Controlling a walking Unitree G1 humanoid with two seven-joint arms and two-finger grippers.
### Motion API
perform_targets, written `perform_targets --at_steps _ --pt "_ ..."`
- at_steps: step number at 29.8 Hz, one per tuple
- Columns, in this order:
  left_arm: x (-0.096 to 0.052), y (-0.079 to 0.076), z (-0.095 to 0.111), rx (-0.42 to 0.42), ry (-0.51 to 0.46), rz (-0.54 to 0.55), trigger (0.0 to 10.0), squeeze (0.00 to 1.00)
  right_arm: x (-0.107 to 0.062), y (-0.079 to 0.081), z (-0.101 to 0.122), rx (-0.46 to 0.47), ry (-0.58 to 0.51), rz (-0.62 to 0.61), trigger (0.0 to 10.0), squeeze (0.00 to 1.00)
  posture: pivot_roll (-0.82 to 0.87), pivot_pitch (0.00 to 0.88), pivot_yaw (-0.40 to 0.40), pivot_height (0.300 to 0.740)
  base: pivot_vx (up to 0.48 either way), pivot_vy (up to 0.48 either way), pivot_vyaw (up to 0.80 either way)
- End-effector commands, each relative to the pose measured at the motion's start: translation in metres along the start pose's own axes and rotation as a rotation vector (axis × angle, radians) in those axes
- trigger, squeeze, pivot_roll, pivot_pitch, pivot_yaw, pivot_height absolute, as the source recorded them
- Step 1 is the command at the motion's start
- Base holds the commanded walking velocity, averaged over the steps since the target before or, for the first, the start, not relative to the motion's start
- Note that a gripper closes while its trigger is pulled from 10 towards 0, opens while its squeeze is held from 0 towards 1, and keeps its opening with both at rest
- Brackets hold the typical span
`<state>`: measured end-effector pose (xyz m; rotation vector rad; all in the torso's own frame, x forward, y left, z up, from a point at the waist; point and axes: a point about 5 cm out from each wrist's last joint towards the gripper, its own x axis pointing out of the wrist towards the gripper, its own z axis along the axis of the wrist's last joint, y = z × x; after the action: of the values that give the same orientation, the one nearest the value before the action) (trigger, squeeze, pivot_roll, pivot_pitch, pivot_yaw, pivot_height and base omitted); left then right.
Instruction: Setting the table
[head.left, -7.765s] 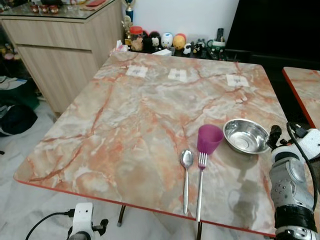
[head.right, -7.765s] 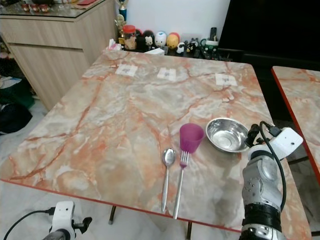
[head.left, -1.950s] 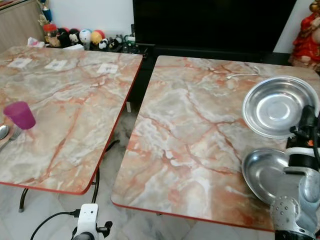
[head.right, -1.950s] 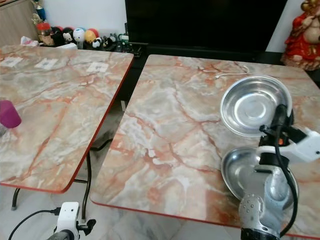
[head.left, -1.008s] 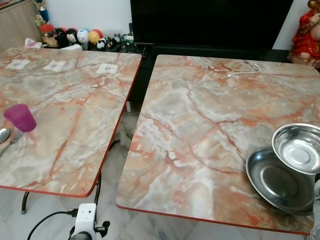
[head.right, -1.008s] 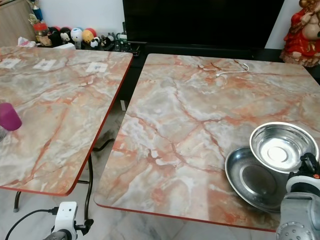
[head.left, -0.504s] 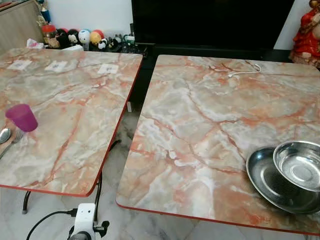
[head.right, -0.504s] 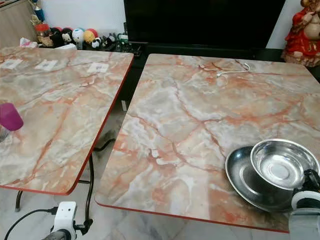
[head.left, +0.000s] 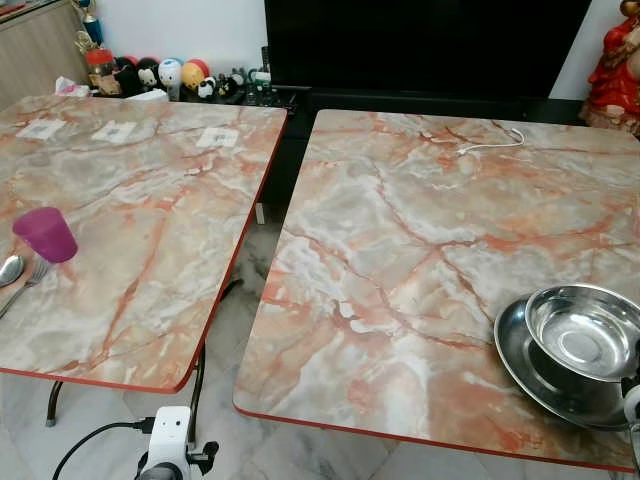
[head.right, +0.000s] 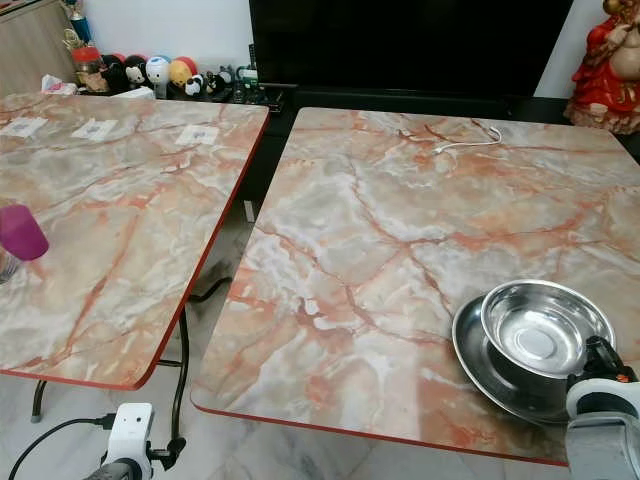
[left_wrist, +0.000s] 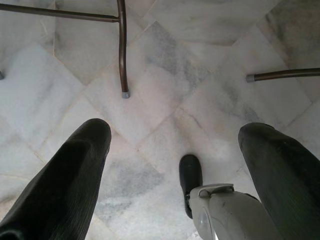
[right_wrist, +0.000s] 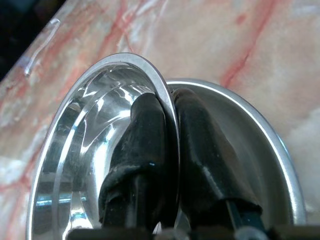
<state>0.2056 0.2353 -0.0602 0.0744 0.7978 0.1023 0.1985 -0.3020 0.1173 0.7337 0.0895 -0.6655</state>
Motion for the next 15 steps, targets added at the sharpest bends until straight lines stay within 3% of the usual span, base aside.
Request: perform_targets --at_steps 1,12,13,14,15 --pt "-0.0015 0.0026 -0.0057 0.013 0.024 0.003 10.0 0.0 -0.0008 -0.0056 -0.0043 -0.019 0.022 -0.024 10.0 0.0 0.02 0.036 -0.024 0.74 0.0 0.0 0.0" --pt "-0.002 0.0046 -0.0073 0.014 0.033 0.006 10.0 0.0 -0.0006 -0.0077 -0.0066 -0.035 0.032 -0.023 10.0 0.0 0.02 0.036 -0.024 0.74 0.0 0.0 0.0" --pt "-0.002 0.005 -0.0071 0.014 0.033 0.006 10.0 0.0 -0.0004 -0.0068 -0.0075 -0.04 0.036 -0.02 10.0 0.1 0.02 0.036 -0.024 0.74 0.0 0.0 0.0" --pt "-0.002 0.0051 -0.007 0.014 0.033 0.007 10.0 0.0 -0.0002 -0.0062 -0.0076 -0.036 0.035 -0.016 10.0 0.49 0.02 0.036 -0.025 0.74 0.0 0.0 0.0" --pt "-0.002 0.0052 -0.0069 0.014 0.033 0.007 10.0 0.0 -0.0001 -0.0059 -0.0076 -0.032 0.033 -0.014 10.0 0.49 0.02 0.036 -0.025 0.74 0.0 0.0 0.0"
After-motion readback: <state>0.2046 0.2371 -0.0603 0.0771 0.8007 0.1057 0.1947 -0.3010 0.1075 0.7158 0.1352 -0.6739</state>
